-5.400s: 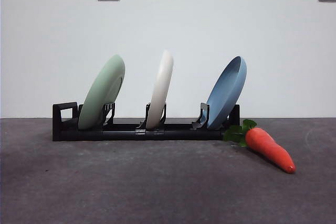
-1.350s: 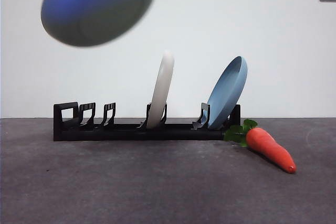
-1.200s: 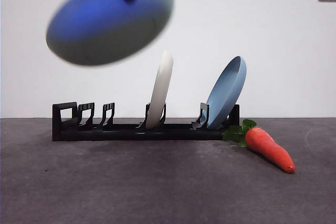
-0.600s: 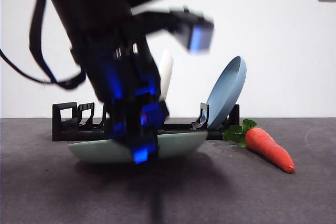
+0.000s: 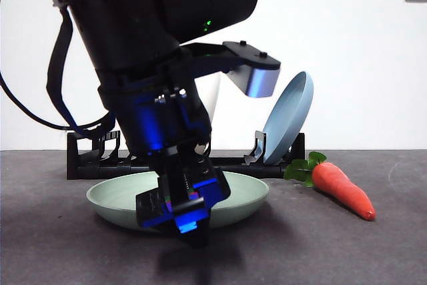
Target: Take the green plate from the plate rack,put the plate on the table,take the carrot from the table,put the carrot in the plate
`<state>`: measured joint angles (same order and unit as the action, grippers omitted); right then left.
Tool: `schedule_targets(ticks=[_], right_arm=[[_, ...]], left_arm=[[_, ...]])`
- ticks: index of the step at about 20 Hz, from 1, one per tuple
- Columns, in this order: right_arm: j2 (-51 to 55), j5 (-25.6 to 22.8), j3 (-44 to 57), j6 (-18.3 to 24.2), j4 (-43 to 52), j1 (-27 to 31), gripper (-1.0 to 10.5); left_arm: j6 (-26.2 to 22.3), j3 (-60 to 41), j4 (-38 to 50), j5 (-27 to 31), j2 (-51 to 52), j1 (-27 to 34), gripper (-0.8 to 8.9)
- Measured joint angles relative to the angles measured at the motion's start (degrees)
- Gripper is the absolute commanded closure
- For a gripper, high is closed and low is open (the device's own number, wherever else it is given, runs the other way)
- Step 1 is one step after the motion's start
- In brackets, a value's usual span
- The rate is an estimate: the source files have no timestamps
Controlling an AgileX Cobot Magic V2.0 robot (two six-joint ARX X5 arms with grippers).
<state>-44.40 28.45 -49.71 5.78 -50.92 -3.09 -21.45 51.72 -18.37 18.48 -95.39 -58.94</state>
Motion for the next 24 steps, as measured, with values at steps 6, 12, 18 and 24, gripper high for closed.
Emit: schedule_targets(ticks=[6, 12, 18, 24], right_arm=[[-10.82, -0.17, 0.0, -1.57, 10.19, -0.79, 3.3], [-28.55, -8.09, 0.0, -3.26, 23.1, -6.19, 3.3], [-44.06, -21.77, 0.0, -4.44, 37.44, -13.31, 3.6], [-50.97, -24.22, 0.0, -7.78, 42.84, -14.19, 6.0]], left_arm=[[7.41, 7.58, -10.36, -3.87, 8.35, -1.38, 5.02], [20.35, 22.18, -17.59, -9.66, 23.58, -2.21, 5.02], [26.45, 28.41, -20.06, -9.68, 35.06, -2.36, 5.02], [30.93, 28.44, -24.81, -9.66, 40.52, -2.36, 5.02]])
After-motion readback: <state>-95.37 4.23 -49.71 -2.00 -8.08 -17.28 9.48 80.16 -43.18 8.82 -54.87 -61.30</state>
